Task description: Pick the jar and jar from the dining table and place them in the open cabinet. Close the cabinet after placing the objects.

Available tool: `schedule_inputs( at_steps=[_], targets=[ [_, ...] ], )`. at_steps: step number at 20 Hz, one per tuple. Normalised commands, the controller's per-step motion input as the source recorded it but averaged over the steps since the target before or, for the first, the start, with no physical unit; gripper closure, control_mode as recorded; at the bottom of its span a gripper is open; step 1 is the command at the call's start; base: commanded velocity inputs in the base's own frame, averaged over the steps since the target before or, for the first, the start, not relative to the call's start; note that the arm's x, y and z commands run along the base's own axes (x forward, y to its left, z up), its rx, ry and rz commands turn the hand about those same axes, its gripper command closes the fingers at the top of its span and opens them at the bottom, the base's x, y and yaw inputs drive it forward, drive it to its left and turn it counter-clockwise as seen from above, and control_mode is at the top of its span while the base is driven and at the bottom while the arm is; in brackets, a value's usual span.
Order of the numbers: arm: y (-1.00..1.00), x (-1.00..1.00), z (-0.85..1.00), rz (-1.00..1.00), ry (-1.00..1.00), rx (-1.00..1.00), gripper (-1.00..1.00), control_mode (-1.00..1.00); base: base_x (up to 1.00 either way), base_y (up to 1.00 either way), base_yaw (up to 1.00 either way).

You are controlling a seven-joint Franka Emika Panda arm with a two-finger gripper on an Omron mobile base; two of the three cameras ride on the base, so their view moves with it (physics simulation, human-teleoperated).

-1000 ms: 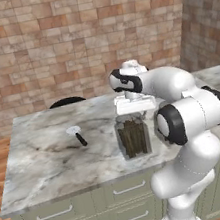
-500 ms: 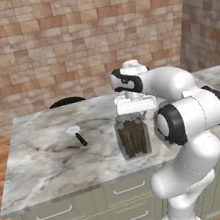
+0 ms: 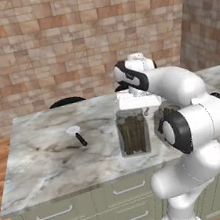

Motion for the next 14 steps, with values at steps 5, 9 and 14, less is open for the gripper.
schedule_inputs(
  at_steps=[5,9,14],
  targets=[
    [0.0,-0.27,0.52,-0.17,-0.01,0.0,1.0,-1.0,0.0,0.0,0.0],
    [0.0,-0.29,0.57,-0.18,-0.06,0.0,1.0,-1.0,0.0,0.0,0.0],
    [0.09,-0.38,0.48,-0.24,-0.12,0.0,1.0,-1.0,0.0,0.0,0.0]
  ],
)
